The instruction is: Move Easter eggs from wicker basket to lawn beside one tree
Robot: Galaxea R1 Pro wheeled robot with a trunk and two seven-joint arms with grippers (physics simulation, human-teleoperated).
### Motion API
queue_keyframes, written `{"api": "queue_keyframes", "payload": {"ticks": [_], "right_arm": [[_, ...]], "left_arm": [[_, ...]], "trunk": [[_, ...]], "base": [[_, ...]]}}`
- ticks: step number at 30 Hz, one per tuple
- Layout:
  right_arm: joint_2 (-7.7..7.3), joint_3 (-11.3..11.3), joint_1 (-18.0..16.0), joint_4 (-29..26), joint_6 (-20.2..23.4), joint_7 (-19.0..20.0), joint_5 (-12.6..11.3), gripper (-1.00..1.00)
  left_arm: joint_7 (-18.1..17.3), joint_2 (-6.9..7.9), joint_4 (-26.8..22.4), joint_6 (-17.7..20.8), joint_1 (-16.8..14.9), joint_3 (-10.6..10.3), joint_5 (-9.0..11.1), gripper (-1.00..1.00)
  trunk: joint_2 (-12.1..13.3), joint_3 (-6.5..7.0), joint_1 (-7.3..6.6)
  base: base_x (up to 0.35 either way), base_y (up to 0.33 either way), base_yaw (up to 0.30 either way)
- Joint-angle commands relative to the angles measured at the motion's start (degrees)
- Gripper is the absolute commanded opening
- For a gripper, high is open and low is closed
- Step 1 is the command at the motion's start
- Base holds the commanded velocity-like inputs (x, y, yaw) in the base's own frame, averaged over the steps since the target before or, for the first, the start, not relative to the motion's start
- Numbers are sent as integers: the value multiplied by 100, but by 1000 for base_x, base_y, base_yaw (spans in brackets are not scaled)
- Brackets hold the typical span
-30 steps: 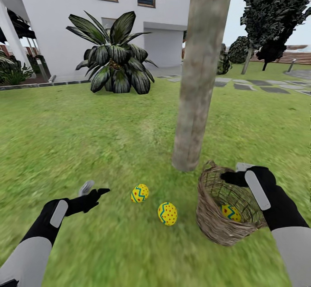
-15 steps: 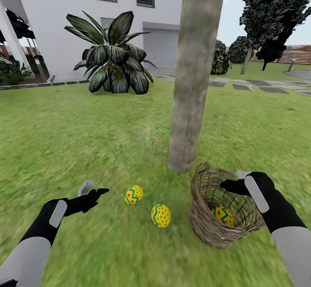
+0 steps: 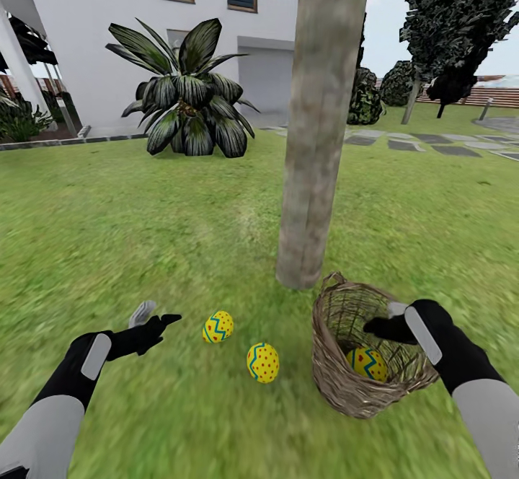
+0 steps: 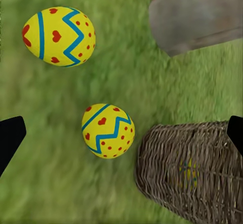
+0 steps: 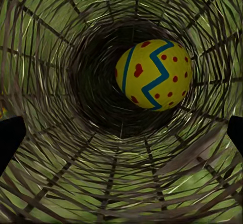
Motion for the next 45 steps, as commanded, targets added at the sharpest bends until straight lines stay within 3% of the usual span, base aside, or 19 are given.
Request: {"api": "queue_keyframes", "payload": {"ticks": [1,6,15,16,20,22,24,27,30,33,39,41,45], "right_arm": [[-7,93,-4,-2,13,-58,-48,100],[-12,262,-4,-4,12,-56,-34,100],[-3,311,-76,249,45,-85,-14,100],[0,313,-179,418,49,-86,-14,100],[43,329,-1041,1675,35,-72,4,100],[108,433,-1600,2383,44,-78,40,100],[140,523,-1805,2650,48,-80,48,100],[275,628,-2002,2934,48,-82,58,100],[323,651,-2044,3002,44,-80,62,100],[348,673,-2065,3048,36,-75,64,100],[340,693,-2086,3062,59,-74,65,100],[333,693,-2123,3063,63,-74,62,100],[336,694,-2145,3068,58,-74,63,100]], "left_arm": [[-19,-2,-4,42,-4,24,-4,100],[-21,-2,-35,71,-4,31,7,100],[15,-10,-457,133,-2,9,6,100],[26,-13,-671,195,0,8,3,100],[349,-39,-1746,1035,4,-1,14,100],[678,-117,-1951,1181,-3,-3,51,100],[828,-142,-1893,1206,-34,-3,59,100],[1421,-172,-1634,1229,-363,3,70,100],[1782,-156,-1226,1237,-715,-1,74,100],[1986,-23,-138,1241,-1522,8,75,100],[2059,331,2293,1242,-3453,14,73,100],[2055,355,2499,1242,-3699,16,69,100],[2029,360,2567,1242,-3848,21,68,100]], "trunk": [[-2,-5,-1],[-2,-5,-1],[-14,-205,22],[-16,-227,25],[-21,-316,35],[-24,-360,40],[-26,-404,45],[-30,-471,53],[-34,-537,61],[-38,-604,68],[-46,-736,84],[-49,-781,89],[-54,-869,99]], "base": [[0,0,0],[0,0,0],[0,0,0],[0,0,0],[0,0,0],[0,0,0],[0,0,0],[0,0,0],[0,0,0],[0,0,0],[0,0,0],[0,0,0],[0,0,0]]}}
